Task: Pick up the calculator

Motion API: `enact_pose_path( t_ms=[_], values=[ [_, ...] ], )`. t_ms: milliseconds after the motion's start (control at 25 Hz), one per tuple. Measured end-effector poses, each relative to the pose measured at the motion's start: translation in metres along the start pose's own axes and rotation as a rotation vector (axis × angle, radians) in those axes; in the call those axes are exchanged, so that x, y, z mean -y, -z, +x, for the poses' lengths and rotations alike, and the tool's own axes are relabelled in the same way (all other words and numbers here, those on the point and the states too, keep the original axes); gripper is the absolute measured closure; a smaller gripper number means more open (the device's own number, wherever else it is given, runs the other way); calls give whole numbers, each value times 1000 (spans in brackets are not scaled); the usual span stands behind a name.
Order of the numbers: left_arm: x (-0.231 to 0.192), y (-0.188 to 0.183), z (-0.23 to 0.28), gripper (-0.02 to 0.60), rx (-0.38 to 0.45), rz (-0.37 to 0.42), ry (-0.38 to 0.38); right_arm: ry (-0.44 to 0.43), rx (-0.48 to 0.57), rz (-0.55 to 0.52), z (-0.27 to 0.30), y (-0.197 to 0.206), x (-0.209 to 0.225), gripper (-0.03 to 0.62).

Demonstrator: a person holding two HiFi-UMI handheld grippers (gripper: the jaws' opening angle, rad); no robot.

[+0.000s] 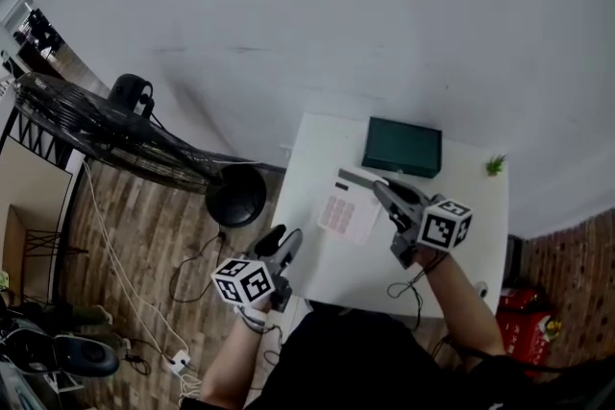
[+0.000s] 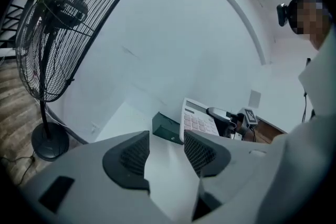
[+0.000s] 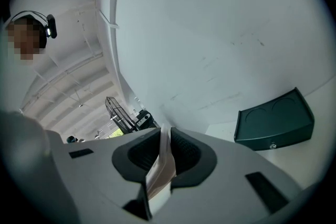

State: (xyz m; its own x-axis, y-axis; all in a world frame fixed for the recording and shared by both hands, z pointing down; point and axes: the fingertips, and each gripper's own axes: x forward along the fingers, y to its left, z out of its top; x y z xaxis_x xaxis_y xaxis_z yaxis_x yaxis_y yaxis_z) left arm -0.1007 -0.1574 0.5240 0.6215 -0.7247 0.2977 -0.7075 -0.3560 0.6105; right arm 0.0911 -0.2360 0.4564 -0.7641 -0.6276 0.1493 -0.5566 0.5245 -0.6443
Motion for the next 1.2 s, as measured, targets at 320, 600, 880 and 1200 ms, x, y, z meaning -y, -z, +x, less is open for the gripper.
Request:
enact_pose_path(
  t_ms=[320, 600, 880, 1200],
  values=[
    [-11, 4, -2, 379, -10, -26, -15, 30, 57, 108, -10, 4, 10, 534],
    [-13, 4, 0, 382, -2, -41, -30, -18, 86, 138, -11, 2, 3, 534],
    [-2, -17, -2, 385, 43, -31, -10, -81, 112, 121, -8, -15, -19, 534],
    [-3, -20, -3, 387, 53, -35, -9, -139, 137, 108, -5, -28, -36, 534]
  ],
)
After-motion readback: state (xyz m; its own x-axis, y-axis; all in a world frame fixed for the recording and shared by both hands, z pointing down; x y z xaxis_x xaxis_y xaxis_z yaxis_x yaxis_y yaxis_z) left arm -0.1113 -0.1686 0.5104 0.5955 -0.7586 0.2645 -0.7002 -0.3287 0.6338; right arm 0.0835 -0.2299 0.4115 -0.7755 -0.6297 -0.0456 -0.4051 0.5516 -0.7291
